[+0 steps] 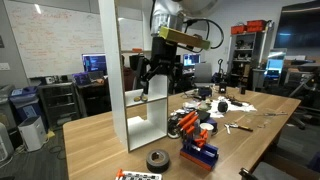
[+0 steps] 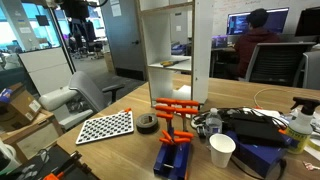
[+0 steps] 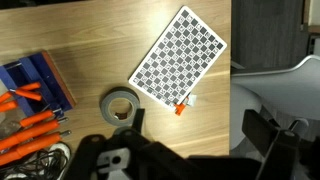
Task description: Put the black tape on the pair of scissors
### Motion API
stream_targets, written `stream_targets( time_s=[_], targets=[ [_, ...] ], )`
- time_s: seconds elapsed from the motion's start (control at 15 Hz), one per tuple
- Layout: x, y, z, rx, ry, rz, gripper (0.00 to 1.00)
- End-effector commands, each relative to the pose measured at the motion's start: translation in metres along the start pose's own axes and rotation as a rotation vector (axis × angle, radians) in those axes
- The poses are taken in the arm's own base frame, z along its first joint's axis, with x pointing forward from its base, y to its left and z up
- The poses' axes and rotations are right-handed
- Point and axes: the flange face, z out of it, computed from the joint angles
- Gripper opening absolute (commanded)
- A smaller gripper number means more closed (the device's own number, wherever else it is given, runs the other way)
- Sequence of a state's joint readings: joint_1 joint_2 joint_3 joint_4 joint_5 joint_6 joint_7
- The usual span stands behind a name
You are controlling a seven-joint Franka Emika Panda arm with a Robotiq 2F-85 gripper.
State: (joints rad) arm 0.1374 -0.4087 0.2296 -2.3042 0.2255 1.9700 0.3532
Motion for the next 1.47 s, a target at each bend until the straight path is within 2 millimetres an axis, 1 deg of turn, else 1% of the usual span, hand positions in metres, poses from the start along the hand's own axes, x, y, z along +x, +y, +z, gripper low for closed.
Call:
stream_targets(
  time_s=[0.0, 0.13, 0.6, 0.8, 1.0, 1.13, 1.33, 1.4],
  targets=[
    [0.001, -0.001, -0.003, 0.002, 0.004, -0.001, 1.0],
    [0.001, -0.002, -0.007, 0.004, 0.011, -0.002, 1.0],
    [0.001, -0.002, -0.007, 0.005, 0.012, -0.003, 1.0],
    [0.003, -0.005, -0.001, 0.002, 0.007, 0.005, 1.0],
    [0.009, -0.005, 0.009, 0.001, 0.01, 0.035, 1.0],
    [0.019, 0.001, 0.023, -0.02, 0.036, 0.107, 1.0],
    [0.036, 0.015, 0.052, -0.06, 0.062, 0.252, 1.0],
    [0.042, 0.022, 0.066, -0.075, 0.058, 0.308, 1.0]
  ],
)
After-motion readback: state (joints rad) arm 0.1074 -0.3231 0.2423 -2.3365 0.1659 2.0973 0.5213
